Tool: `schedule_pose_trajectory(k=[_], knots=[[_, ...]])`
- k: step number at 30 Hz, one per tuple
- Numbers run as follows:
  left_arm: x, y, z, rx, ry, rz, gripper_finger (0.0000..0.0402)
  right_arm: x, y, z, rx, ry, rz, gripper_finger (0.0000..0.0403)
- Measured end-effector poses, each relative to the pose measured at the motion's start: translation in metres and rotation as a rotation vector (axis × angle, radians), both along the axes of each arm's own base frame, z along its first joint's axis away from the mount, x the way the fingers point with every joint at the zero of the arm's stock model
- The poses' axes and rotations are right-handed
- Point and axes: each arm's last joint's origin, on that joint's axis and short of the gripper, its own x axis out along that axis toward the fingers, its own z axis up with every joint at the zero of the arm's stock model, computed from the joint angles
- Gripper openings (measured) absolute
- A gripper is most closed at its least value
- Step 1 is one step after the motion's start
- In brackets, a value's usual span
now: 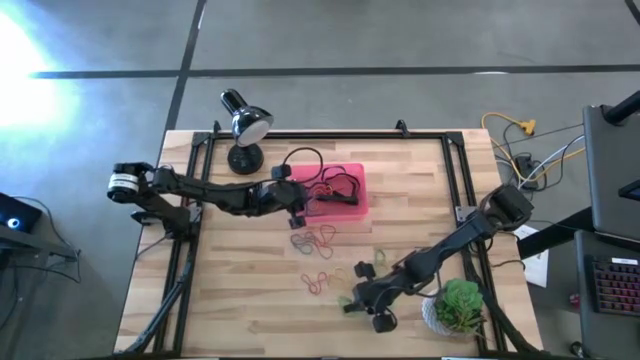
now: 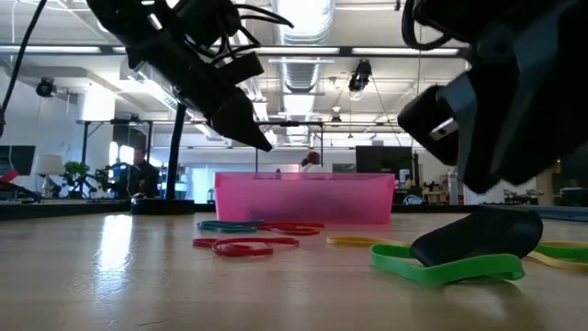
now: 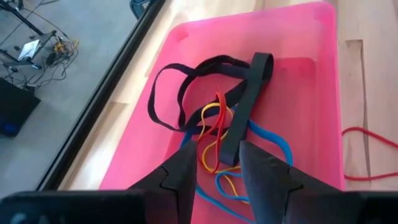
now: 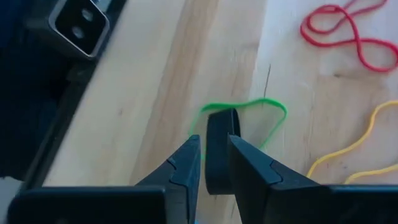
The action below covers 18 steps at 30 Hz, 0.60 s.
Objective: Pick and place rubber bands into bin
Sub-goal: Put the black rubber band into the red bin
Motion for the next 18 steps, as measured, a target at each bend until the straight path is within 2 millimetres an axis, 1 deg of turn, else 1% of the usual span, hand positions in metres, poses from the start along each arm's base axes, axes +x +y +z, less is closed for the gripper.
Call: schedule_pose_trajectory(k=[6,18], knots=[[0.0011,0.0001,0.0024,0.001,-0.007,0.0,0.0107,0.0007,0.0004,-0.0065,-0.008,0.017,-0.003,0.0094],[0.0011,0.0001,0.0024,0.001,-0.008,0.0,0.0107,-0.001,-0.0015,-0.0085,-0.043,0.032,-0.017,0.0149]])
